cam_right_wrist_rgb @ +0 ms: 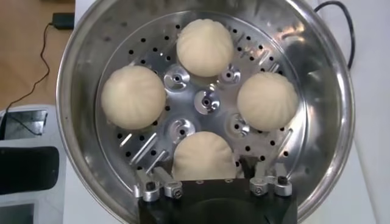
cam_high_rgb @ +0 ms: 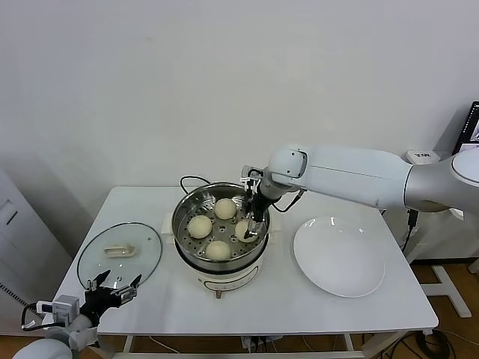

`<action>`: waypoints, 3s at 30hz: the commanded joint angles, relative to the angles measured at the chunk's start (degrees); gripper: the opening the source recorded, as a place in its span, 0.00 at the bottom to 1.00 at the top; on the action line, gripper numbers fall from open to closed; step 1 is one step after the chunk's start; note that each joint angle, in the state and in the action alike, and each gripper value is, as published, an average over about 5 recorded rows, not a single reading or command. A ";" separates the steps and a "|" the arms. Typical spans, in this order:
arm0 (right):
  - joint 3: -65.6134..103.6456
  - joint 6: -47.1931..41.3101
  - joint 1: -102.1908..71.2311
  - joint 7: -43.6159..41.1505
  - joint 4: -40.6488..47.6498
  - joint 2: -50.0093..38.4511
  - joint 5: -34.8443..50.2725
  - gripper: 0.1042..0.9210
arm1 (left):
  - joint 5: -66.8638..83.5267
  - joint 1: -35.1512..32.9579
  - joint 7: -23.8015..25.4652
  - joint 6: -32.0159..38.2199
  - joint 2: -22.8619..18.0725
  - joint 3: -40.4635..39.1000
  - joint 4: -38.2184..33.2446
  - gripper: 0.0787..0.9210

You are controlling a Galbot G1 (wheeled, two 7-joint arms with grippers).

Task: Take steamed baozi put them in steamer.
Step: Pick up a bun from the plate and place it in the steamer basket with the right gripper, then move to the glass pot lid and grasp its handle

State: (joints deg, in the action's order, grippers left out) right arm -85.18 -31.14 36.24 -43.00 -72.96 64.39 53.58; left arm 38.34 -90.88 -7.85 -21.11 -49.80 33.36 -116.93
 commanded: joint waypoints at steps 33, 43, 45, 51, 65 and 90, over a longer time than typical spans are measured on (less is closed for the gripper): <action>85.78 31.45 -70.87 36.23 -11.98 -24.02 -0.96 0.88 | 0.38 3.32 -0.63 0.30 -1.57 1.46 0.08 0.88; 102.58 32.54 -90.66 44.08 -17.63 -12.24 -15.89 0.88 | -7.54 3.92 0.03 1.86 -1.88 2.64 0.86 0.88; 106.01 33.19 -93.80 44.16 -17.55 -9.29 -18.96 0.88 | -10.56 3.97 0.26 2.17 -1.53 2.76 1.45 0.88; 115.24 35.03 -100.39 41.08 -16.49 -1.49 -23.93 0.88 | -22.92 5.44 1.83 5.01 -0.64 2.47 5.49 0.88; 123.28 35.62 -105.05 36.31 -15.58 5.38 -29.60 0.88 | -63.61 9.78 5.54 23.49 -0.75 0.07 22.01 0.88; 124.05 36.41 -105.16 34.78 -13.04 8.72 -30.93 0.88 | -106.91 19.95 -5.08 39.41 -9.25 1.38 40.28 0.88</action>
State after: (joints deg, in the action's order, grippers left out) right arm 37.88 5.14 -68.18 -7.98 -86.31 72.17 23.36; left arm -52.98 -74.58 -9.86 13.93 -56.74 34.59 -82.93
